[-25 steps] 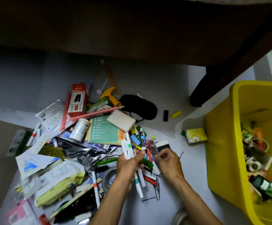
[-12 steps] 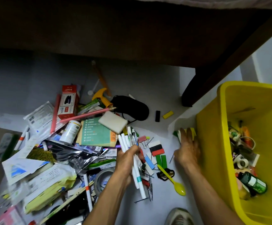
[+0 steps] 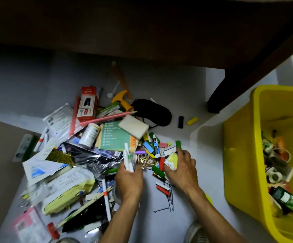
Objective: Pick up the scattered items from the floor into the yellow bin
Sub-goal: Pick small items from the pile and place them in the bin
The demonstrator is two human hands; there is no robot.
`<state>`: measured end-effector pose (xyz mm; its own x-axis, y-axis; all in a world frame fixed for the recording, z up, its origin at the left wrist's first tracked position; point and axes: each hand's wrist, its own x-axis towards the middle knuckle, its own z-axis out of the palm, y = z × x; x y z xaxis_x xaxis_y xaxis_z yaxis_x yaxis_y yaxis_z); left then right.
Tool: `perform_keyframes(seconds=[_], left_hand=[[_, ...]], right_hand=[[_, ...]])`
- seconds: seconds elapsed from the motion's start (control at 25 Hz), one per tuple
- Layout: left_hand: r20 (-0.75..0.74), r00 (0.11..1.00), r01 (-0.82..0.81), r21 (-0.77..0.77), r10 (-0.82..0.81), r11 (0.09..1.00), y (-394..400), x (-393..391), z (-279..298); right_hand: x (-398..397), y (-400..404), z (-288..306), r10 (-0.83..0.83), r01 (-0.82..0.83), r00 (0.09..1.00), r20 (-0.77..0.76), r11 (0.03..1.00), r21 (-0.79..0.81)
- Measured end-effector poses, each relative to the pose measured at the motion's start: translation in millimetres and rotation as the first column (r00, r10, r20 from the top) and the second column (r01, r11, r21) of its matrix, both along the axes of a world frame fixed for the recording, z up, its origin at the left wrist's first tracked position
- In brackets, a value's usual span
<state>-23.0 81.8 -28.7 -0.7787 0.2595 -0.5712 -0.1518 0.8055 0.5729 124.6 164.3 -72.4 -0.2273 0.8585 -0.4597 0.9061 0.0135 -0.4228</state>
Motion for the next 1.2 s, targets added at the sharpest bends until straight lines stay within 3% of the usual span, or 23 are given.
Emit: perform_keyframes(seconds=[0.08,0.16,0.4,0.56,0.68,0.84,0.96,1.04,1.2], left_hand=[[-0.011,1.000,0.009,-0.041,-0.010,0.999,-11.1,3.3,-4.1],[0.077,0.997,0.027,-0.064,-0.022,0.998,-13.1,7.0,-10.3],[0.360,0.931,0.030,0.094,-0.062,0.995,8.4,8.4,-10.6],[0.461,0.865,0.149,0.143,-0.199,0.978,7.7,-5.4,-6.0],[0.445,0.863,0.178,0.180,-0.241,0.967,9.4,-6.7,-1.5],[0.451,0.840,0.240,0.189,-0.301,0.952,6.3,-8.4,3.2],[0.458,0.806,0.322,0.190,-0.374,0.927,4.9,-19.8,15.2],[0.445,0.797,0.362,0.188,-0.408,0.913,8.5,-28.9,28.5],[0.283,0.790,0.508,0.195,-0.544,0.839,26.2,-36.6,65.2]], right_hand=[[-3.5,3.1,0.3,-0.069,0.068,0.997,-0.036,0.997,-0.033],[-11.5,4.5,0.3,-0.106,0.100,0.990,-0.095,0.993,-0.063],[-45.9,-10.3,-2.7,-0.073,0.036,0.970,-0.231,0.986,-0.160],[-51.2,-7.8,-5.0,-0.196,0.123,0.928,-0.318,0.964,-0.236],[-57.0,-19.3,-6.1,-0.445,0.235,0.770,-0.458,0.864,-0.445],[-55.7,-34.8,-8.9,-0.611,0.254,0.570,-0.550,0.767,-0.589],[-55.1,-29.0,2.7,-0.778,0.261,0.372,-0.507,0.611,-0.747],[-57.3,-22.6,15.3,-0.820,0.229,0.305,-0.484,0.557,-0.799],[-58.0,-8.9,53.1,-0.848,0.168,0.224,-0.480,0.519,-0.838]])
